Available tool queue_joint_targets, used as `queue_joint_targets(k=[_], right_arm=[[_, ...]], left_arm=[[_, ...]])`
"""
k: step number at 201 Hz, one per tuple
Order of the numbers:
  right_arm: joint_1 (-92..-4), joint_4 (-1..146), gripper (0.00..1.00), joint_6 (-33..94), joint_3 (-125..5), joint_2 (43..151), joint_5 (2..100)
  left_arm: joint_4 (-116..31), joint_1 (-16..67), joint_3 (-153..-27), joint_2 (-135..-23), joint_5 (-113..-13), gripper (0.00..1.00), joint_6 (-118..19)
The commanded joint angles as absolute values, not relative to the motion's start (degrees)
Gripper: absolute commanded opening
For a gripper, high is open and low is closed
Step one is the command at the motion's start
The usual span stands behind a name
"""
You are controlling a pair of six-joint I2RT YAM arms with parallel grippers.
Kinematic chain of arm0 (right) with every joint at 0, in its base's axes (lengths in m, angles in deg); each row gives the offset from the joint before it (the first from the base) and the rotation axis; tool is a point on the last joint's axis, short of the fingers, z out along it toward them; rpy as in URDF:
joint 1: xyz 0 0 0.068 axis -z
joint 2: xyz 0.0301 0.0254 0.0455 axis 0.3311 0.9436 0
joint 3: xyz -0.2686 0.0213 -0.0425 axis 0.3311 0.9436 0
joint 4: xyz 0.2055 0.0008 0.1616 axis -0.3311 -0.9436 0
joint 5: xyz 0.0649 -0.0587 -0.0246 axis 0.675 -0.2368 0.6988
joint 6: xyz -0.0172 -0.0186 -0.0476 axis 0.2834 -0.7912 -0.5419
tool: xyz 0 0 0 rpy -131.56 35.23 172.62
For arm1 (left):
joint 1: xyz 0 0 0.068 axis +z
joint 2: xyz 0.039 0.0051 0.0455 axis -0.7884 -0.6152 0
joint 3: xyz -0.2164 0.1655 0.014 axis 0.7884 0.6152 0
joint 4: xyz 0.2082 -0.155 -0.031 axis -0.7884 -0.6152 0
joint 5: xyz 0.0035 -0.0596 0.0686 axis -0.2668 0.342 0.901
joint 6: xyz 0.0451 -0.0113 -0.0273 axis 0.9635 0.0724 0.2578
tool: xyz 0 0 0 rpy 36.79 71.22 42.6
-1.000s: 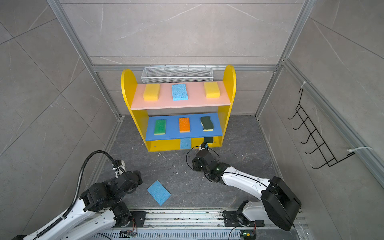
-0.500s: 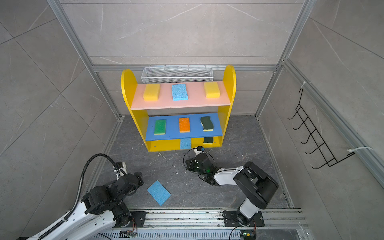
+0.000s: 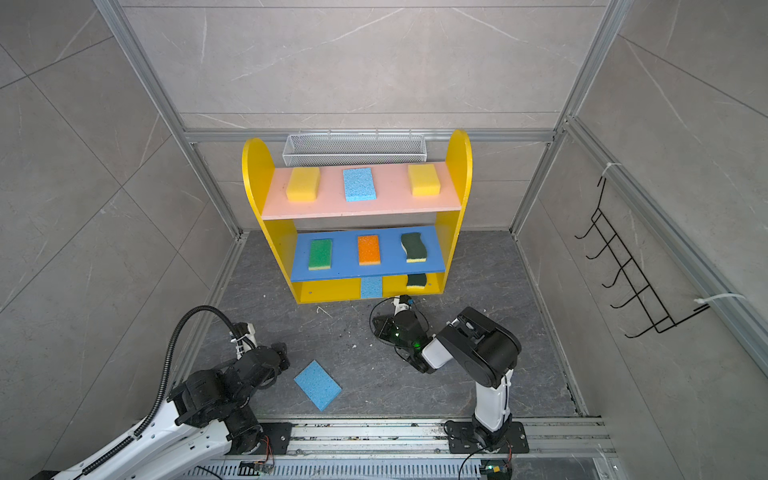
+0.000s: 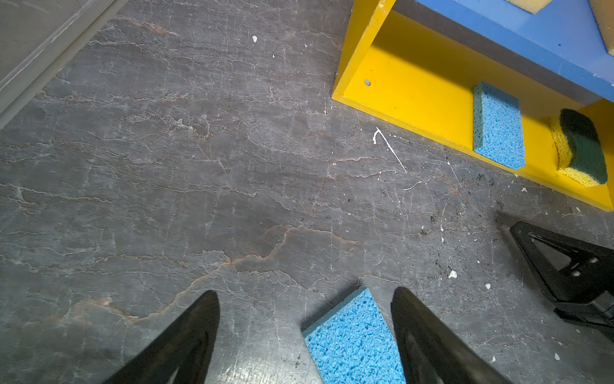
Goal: Place and organize the cleaning sponges onto the shelf
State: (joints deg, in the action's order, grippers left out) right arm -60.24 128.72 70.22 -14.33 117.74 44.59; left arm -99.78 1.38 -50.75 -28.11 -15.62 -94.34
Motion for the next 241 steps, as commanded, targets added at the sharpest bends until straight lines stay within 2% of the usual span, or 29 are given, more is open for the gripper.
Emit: queue_joint_targets(k=[1,84,241], right_arm=[[-60.1,133.2,0.0,70.9,-14.3,119.6,43.1],[-59.9,138.5,0.0,72.8,-17.0,126.8,40.9],[-59.9,137.0,0.0,74.5,-23.6,133.0,34.6]], left_arm=[[-98.0,1.2,-50.6,-28.9,-13.2,0.84,-94.2],[-96.3,1.2,-50.3,-31.4,-12.7,0.84,-94.2],[-95.3,1.2,-51.7,-33.5,-11.0,0.85,-94.6]])
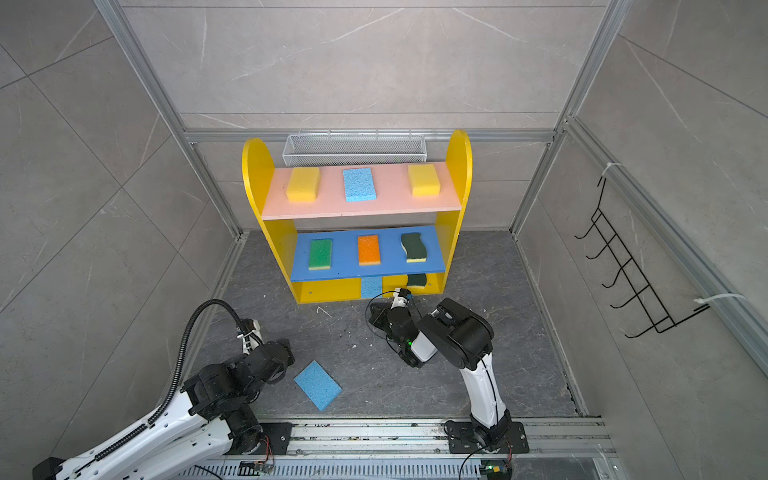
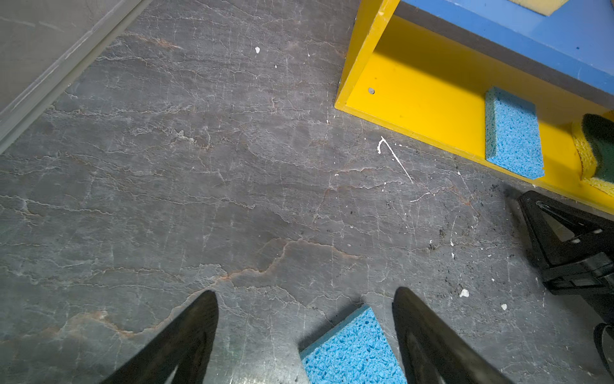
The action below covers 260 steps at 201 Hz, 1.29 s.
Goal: Place and organize the cleaning sponges onto the shelf
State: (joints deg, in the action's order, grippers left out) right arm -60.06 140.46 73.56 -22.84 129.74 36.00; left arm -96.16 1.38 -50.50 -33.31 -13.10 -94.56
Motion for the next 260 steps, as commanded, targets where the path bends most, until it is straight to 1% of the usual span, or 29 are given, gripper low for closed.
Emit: queue_joint_targets(k=[1,112,260], right_arm=[[-59.9,137.0,0.0,74.5,-23.7,133.0,34.6],[-59.9,130.7,0.0,75.8,-27.3,133.6,31.3],[-59.9,128.8,0.0,76.3,-32.3,136.3,28.9]], left_arm=[[-95.3,1.2,-51.7,-33.5,-11.0,0.85,-94.6],[-93.8,1.2,-52.6,-35.7,-10.1,0.85,-95.3],[-95.7,1.2,-52.0,-34.9,-9.1,0.85,-98.3]])
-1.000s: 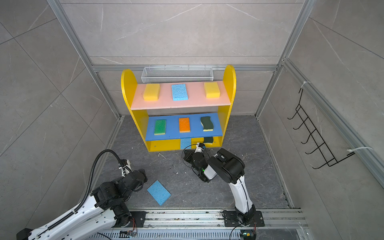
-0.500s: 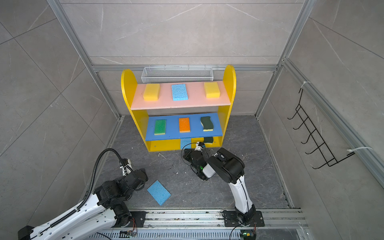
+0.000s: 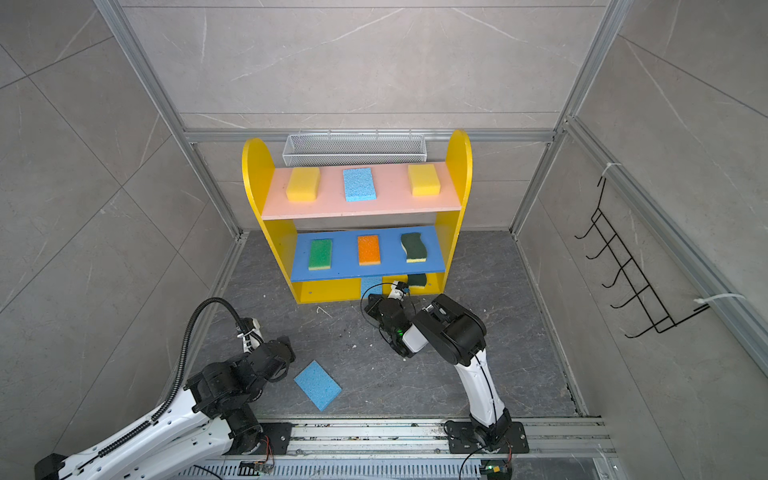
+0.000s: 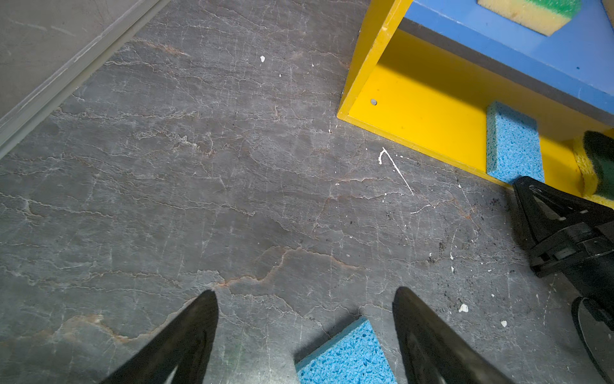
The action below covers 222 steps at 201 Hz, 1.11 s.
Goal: Place and organize the cleaning sponges onto the shelf
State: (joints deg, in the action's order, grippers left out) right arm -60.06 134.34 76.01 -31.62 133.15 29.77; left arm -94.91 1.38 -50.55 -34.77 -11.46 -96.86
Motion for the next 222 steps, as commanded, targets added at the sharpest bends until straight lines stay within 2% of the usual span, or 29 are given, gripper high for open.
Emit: queue_joint_targets(k=[1,222], right_arm=[[-59.9,128.7,0.0,76.3,-32.3,136.3,28.9],[-58.3,124.8,0.0,73.4,-35.4,137.2,26.8]], left_arm=[[-95.7,1.2,-52.0,-34.9,-9.1,0.85,-98.3],[-94.4,1.3,-50.9,-36.4,-10.0,0.85,-99.2]])
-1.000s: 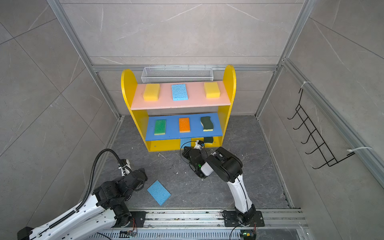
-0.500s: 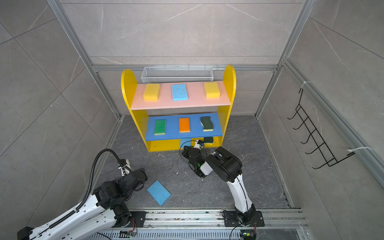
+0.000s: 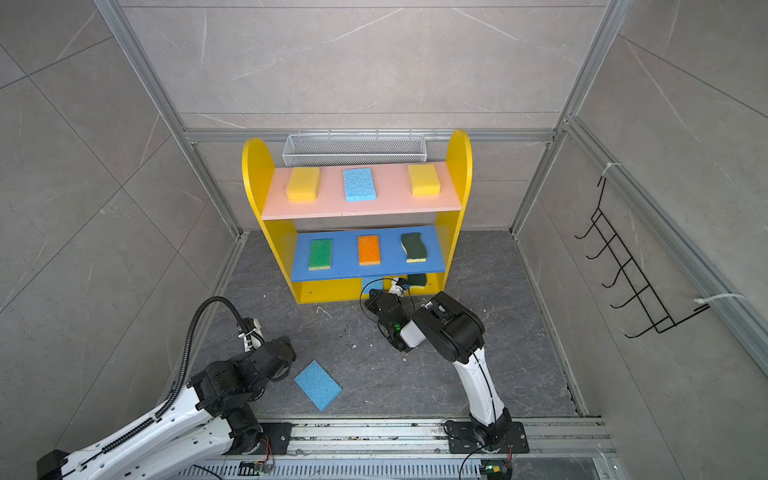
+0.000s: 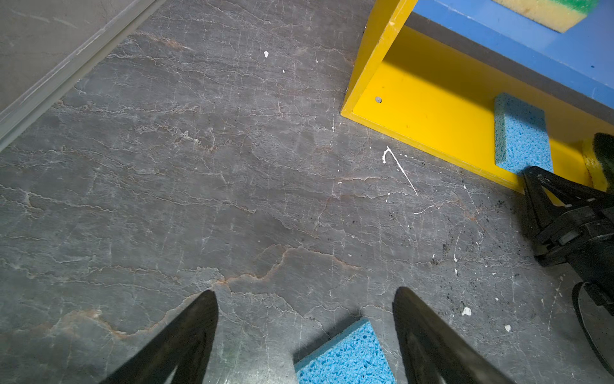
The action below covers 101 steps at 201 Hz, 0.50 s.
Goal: Place and organize the cleaning sponges onto the shelf
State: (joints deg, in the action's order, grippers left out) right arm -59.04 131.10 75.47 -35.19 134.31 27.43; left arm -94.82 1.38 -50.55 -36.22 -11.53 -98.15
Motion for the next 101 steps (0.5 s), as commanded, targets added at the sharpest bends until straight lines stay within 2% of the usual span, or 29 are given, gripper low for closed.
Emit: queue_joint_targets(k=[1,101], right_arm=[[-58.3,124.8,0.0,73.4,-35.4,137.2,26.8],[-58.2,120.4,0.0,71.9,-36.8,135.9,27.3]], left_arm=[[-94.4,1.3,-50.9,-36.4,-10.0,0.85,-99.2],[-94.4,1.3,-51.4,-36.7,-9.9,0.85,-99.1]])
